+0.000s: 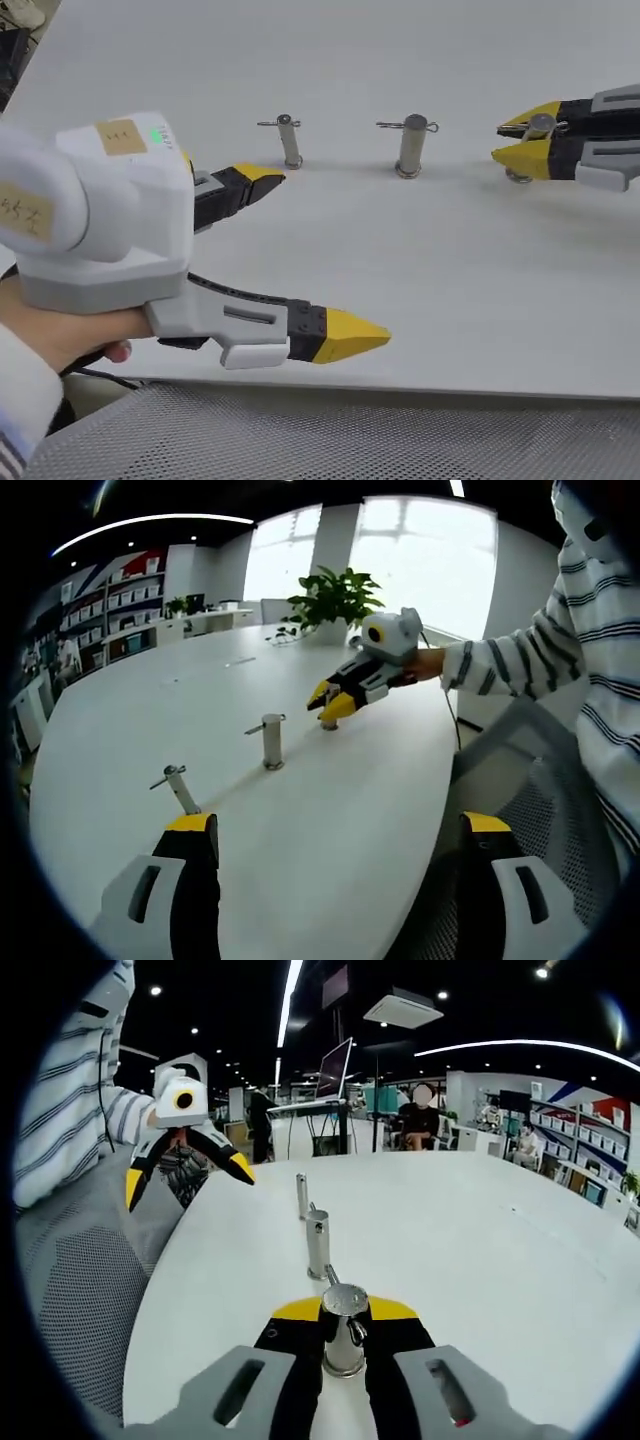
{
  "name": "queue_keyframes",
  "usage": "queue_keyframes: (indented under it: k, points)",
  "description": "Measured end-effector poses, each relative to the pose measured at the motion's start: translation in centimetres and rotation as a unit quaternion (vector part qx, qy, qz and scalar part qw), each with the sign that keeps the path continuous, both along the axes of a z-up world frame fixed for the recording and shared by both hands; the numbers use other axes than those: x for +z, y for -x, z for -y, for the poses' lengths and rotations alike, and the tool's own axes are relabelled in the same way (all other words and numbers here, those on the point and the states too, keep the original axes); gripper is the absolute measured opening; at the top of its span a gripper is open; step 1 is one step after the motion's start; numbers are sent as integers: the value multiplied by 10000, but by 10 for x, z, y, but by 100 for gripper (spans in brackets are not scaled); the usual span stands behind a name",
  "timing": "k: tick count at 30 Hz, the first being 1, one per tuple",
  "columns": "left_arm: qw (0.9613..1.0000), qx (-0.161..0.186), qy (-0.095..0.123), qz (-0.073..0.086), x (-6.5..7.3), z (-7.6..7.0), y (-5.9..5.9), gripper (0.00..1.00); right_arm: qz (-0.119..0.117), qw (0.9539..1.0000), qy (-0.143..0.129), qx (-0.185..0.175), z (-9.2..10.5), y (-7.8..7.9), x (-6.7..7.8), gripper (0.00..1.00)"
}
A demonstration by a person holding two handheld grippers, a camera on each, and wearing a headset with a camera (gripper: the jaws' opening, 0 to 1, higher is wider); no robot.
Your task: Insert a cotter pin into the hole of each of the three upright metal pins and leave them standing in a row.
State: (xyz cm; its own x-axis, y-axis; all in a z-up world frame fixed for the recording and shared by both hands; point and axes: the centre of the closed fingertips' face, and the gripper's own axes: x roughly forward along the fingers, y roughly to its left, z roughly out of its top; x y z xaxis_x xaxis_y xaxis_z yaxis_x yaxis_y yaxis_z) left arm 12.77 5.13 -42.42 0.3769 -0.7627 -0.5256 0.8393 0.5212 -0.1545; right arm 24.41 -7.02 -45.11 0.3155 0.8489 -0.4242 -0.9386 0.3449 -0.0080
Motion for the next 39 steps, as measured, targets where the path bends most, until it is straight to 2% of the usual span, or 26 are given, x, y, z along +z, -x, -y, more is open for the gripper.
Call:
queue_keyframes:
  k: [3, 8, 10, 18, 22, 26, 31, 32, 33, 35, 39]
  points:
    - [10000, 9, -3, -36, 0, 0, 1, 99, -39, 10000, -34, -43, 0, -3, -3, 9]
    - [10000, 31, 60, 9, 4, 3, -1, 99, -55, 9999, -106, -97, 1, -6, -7, 9]
    - [10000, 13, 26, 30, 4, 3, -1, 99, -73, 9999, -75, -71, 3, -5, -10, 9]
    - [9999, 9, -110, 5, 1, 0, 1, 96, -127, 9995, -267, -143, 4, -11, -11, 10]
    - [9999, 15, -142, -9, 1, -1, 2, 96, 3, 9998, -170, -72, 4, -11, -11, 11]
    - [9999, 59, -143, -10, 1, -2, 2, 96, 101, 9995, -297, -102, 3, -12, 0, 32]
    - [9996, 292, -43, 19, 6, -10, -3, 96, 186, 9989, -338, -260, 3, -9, 24, 46]
    - [9994, 345, 0, 14, 8, -11, -4, 96, 137, 9987, -323, -379, 4, -9, 26, 50]
    - [9992, 396, 50, -4, 9, -12, -4, 96, -54, 9979, -263, -588, 8, -11, 24, 56]
    - [9986, 509, 152, 10, 12, -14, -6, 96, 88, 9980, -226, -582, 7, -3, 34, 68]
    - [9974, 674, 257, 66, 19, -21, -9, 96, -94, 9948, -309, -967, 10, 6, 42, 75]
